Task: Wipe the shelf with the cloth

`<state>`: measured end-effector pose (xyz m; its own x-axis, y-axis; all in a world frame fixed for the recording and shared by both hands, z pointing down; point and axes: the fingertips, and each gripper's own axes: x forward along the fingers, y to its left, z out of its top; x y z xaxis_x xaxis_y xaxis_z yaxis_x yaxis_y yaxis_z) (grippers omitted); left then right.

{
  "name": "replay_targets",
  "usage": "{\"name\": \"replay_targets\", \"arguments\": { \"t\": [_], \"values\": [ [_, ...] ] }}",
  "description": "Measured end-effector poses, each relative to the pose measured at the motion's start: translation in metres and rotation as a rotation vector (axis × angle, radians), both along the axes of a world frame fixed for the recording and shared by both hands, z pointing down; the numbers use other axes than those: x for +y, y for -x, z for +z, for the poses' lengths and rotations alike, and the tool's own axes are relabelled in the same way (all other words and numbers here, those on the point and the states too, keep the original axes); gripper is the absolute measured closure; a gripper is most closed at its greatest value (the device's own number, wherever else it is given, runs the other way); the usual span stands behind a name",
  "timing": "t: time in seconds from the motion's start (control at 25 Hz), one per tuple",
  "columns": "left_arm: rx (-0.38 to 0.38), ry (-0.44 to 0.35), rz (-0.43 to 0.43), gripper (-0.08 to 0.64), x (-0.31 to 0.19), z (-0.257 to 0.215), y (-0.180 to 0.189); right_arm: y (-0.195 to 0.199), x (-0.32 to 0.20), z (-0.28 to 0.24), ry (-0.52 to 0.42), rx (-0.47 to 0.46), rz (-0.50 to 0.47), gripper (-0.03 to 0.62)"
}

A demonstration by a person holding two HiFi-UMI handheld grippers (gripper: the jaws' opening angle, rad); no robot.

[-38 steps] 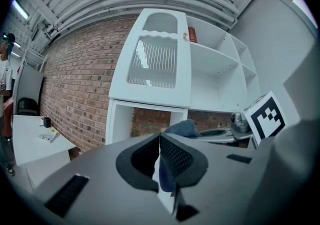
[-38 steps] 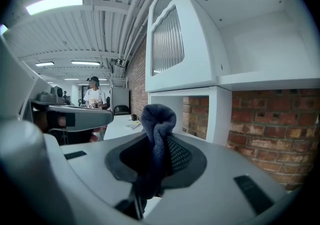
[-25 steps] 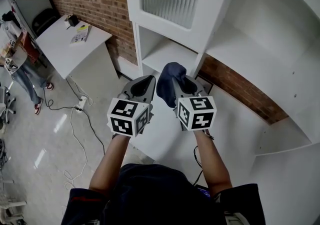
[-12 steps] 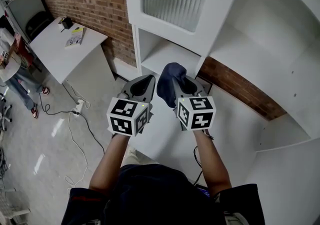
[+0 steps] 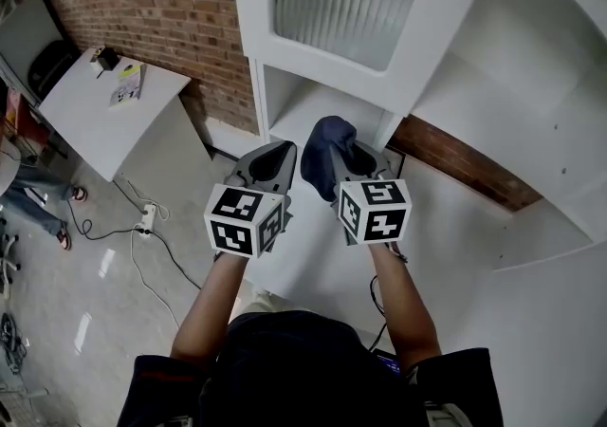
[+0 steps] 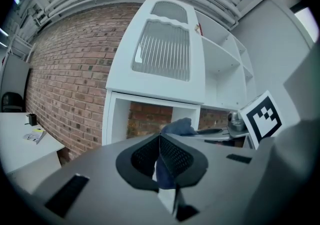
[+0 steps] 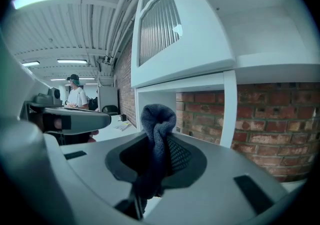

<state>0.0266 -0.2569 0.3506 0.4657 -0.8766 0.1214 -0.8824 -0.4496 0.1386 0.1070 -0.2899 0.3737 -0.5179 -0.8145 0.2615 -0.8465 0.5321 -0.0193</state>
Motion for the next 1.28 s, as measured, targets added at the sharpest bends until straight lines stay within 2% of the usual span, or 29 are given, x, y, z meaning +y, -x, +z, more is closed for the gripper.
{"name": "replay_targets", "arguments": {
  "t": [0.68,1.28],
  "values": [
    [0.029,0.022,0.134,0.543,-0.046,0.019,0.031,0.034,-0.047,0.022,0.026,0.07,0.119,0.508],
    [0.029,0.052,0.196,0.543,-0.082,0.031,0.046,0.044,-0.08,0.033,0.051,0.107,0.186,0.508]
  ]
}}
